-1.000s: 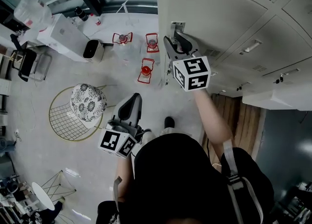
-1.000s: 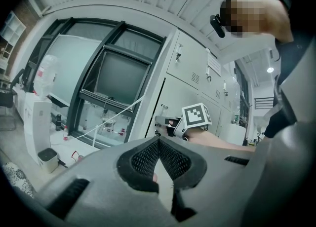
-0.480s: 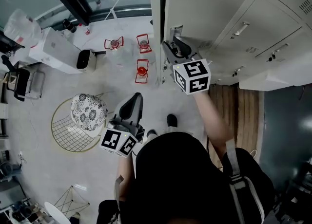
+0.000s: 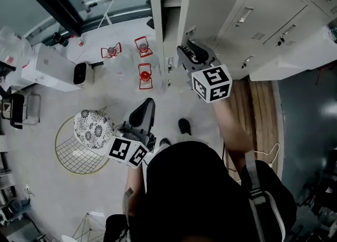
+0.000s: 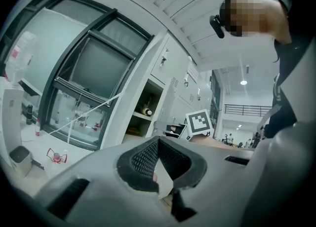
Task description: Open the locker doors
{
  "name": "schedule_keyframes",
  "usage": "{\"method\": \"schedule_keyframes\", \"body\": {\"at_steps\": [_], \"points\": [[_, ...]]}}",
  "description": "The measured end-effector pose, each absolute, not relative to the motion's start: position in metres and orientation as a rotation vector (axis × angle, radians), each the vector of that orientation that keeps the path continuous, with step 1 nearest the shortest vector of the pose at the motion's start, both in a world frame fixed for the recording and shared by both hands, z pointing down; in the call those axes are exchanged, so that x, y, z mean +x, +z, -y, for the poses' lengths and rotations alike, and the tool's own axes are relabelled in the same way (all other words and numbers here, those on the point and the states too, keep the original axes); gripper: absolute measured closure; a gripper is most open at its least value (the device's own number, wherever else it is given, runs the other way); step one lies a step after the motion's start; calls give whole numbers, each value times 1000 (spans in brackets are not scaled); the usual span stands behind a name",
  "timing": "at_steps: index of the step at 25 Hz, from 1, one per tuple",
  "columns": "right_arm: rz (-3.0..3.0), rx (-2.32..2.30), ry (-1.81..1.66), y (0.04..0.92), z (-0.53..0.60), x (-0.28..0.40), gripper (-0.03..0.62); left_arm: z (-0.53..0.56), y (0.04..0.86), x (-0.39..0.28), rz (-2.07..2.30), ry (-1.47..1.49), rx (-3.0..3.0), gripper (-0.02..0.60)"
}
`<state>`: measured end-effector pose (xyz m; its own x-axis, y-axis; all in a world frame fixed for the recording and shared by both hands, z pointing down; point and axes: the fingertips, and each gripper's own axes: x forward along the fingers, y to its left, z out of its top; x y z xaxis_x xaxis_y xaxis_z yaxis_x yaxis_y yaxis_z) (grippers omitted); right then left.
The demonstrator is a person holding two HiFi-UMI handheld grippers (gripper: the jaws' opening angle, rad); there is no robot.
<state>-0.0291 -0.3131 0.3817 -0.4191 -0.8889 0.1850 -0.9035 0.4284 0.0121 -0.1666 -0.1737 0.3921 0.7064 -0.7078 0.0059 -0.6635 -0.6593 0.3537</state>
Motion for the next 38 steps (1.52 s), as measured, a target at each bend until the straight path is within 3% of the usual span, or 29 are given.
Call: {"method": "schedule_keyframes", "body": {"at_steps": [24,38], "points": [[2280,1869,69,379,249,22,473,134,394,-157,827,-129,2672,566],[2117,2055,121,379,209,70,527,101,403,-155,713,-115,2689,566]]}}
